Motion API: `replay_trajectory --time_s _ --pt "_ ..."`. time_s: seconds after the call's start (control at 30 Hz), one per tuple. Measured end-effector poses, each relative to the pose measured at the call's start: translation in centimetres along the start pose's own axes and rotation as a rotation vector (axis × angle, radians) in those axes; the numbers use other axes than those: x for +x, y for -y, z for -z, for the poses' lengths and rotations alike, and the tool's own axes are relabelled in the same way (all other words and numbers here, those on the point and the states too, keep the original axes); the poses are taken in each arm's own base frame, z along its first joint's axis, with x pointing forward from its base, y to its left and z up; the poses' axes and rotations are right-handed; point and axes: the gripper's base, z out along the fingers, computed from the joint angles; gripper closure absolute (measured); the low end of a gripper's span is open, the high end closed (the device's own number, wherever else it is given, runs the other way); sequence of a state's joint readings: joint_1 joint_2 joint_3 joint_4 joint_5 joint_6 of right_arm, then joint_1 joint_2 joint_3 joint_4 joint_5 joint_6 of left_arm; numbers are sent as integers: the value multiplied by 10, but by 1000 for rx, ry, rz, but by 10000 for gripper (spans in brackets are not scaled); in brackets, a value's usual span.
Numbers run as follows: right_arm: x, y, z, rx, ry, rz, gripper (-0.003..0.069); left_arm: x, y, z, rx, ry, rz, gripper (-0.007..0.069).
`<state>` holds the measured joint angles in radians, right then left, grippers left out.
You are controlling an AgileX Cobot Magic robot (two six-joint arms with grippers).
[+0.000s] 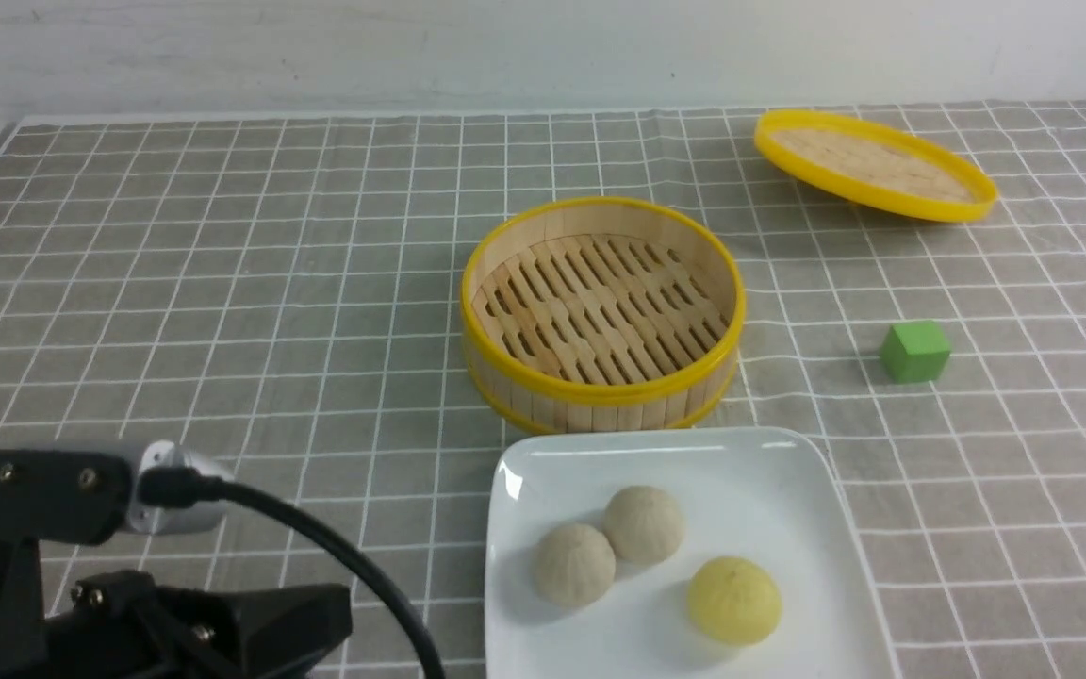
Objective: Put the steamed buns into the plate on the grey tablecloth.
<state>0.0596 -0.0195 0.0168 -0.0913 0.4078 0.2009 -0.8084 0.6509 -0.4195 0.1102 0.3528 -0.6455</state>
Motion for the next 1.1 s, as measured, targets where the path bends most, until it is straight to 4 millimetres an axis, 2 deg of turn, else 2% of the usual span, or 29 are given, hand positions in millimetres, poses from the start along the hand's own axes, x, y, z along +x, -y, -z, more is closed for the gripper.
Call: replay_trajectory --time_s 0.23,0.37,0.4,0.47,0.53,0.73,0.87,1.1 --pt "0 0 0 0 0 1 576 -5 0 2 3 58 -60 588" --pt "0 0 0 0 0 0 568 -6 -12 13 -28 157 -84 588" --pt "0 0 0 0 0 0 566 0 -22 19 -72 199 -78 588" --pt "0 0 0 0 0 0 565 9 -31 22 -104 219 -80 587" --pt "0 0 0 0 0 1 561 28 -49 28 -192 274 -78 581" --pt "0 0 0 0 0 1 554 70 -81 35 -411 404 -57 574" --pt "0 0 0 0 0 1 548 86 -93 35 -514 449 -39 571" --pt "0 0 0 0 0 1 545 91 -97 36 -567 414 -33 570"
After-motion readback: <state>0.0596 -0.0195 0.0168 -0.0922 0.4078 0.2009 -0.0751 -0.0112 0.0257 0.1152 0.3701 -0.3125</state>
